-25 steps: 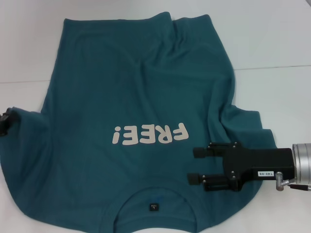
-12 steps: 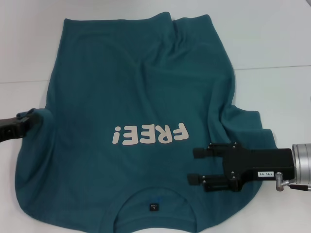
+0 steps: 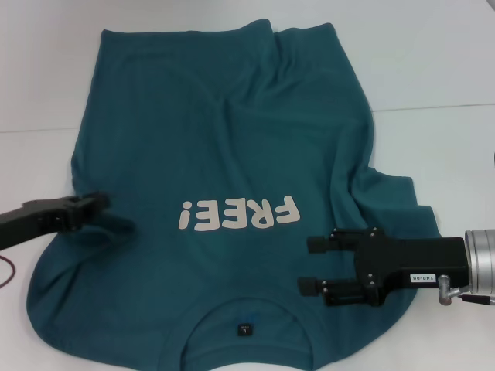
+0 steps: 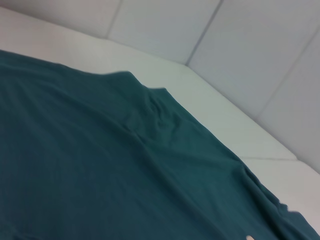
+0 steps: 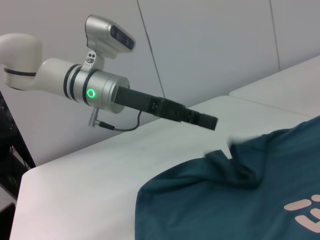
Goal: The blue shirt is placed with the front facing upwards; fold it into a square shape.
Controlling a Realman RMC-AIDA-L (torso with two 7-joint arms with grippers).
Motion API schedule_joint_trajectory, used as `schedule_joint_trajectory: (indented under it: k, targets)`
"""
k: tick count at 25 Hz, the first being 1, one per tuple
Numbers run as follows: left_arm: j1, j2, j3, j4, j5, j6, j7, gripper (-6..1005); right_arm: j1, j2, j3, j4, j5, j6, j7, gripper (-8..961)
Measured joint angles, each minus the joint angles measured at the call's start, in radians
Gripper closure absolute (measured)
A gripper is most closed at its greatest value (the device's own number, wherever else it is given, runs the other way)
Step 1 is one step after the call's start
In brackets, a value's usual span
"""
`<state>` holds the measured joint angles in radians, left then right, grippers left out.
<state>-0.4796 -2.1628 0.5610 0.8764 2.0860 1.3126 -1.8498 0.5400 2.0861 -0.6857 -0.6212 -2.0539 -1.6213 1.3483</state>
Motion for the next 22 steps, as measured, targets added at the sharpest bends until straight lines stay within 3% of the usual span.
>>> schedule_joint_trajectory:
  k: [3, 13, 22]
  targets:
    - [-0.004, -0.002, 0.033, -0.009, 0.0, -0.004, -0.002, 905, 0.001, 0.0, 0.0, 0.0, 0.0, 0.0, 0.0, 183]
    - [0.015, 0.0, 0.048, 0.001, 0.001, -0.027, 0.027, 474, 0.001, 0.0, 0.0, 0.0, 0.0, -0.001, 0.0, 186]
    - [0.065, -0.001, 0.046, 0.026, 0.012, -0.139, 0.05, 262, 0.001, 0.0, 0.0, 0.0, 0.003, 0.0, 0.0, 188]
